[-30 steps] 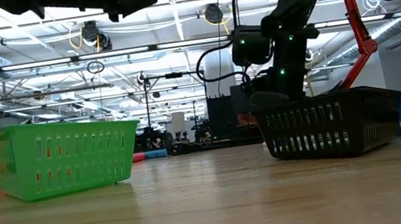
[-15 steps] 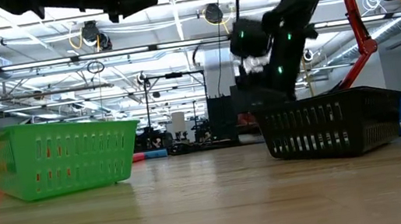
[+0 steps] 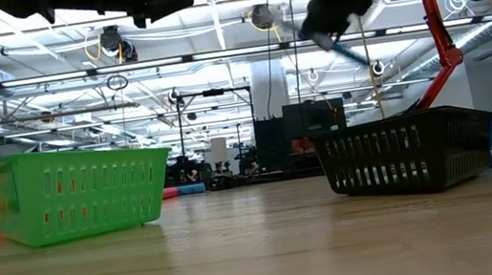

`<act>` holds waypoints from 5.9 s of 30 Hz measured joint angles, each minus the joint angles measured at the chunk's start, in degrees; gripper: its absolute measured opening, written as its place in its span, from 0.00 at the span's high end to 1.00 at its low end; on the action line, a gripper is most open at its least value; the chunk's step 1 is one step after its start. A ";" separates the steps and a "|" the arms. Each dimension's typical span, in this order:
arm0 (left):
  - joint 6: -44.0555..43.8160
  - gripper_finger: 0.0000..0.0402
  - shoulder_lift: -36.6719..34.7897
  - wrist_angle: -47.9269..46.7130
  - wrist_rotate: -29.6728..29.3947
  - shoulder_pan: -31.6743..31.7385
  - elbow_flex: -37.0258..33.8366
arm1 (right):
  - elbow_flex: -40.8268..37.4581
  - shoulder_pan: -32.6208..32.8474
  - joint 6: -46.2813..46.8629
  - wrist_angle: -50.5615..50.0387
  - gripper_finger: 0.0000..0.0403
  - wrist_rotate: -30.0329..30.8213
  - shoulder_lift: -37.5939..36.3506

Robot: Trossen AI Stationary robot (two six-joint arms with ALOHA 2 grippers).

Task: Pick & Place Markers
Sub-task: Put the light blue marker pen into the black basket, then put the small yellow highlighter pen into the green basket

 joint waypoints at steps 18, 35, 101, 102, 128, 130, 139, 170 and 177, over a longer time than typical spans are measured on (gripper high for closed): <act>-0.07 0.43 0.00 0.00 0.00 0.00 0.02 | -23.74 7.98 10.74 25.38 0.89 -2.80 -6.88; -6.43 0.43 -0.02 -1.87 0.08 -0.05 0.06 | -25.47 7.93 6.66 29.26 0.70 -2.66 -6.90; -144.33 0.43 30.62 -66.63 8.54 -58.12 7.70 | -43.14 7.98 4.36 72.30 0.75 -2.56 -6.90; -143.95 0.43 30.64 -66.84 8.77 -58.14 7.69 | -43.11 7.98 4.38 72.32 0.75 -2.56 -6.90; -121.33 0.43 30.00 -66.02 11.06 -58.98 7.34 | -43.11 7.98 4.43 74.37 0.75 -2.36 -6.90; -120.70 0.43 29.22 -64.70 13.23 -59.33 7.20 | -43.11 7.98 4.44 74.31 0.75 -2.36 -6.90; -121.46 0.43 27.58 -47.24 19.59 -63.48 7.54 | -43.11 7.98 4.56 74.31 0.75 -2.34 -6.90; -131.11 0.43 36.40 -50.39 25.99 -74.46 7.61 | -43.11 7.98 4.19 74.22 0.75 -2.34 -6.90; -129.01 0.53 36.70 -51.53 26.04 -73.65 7.64 | -43.11 7.98 4.19 74.18 0.75 -2.32 -6.90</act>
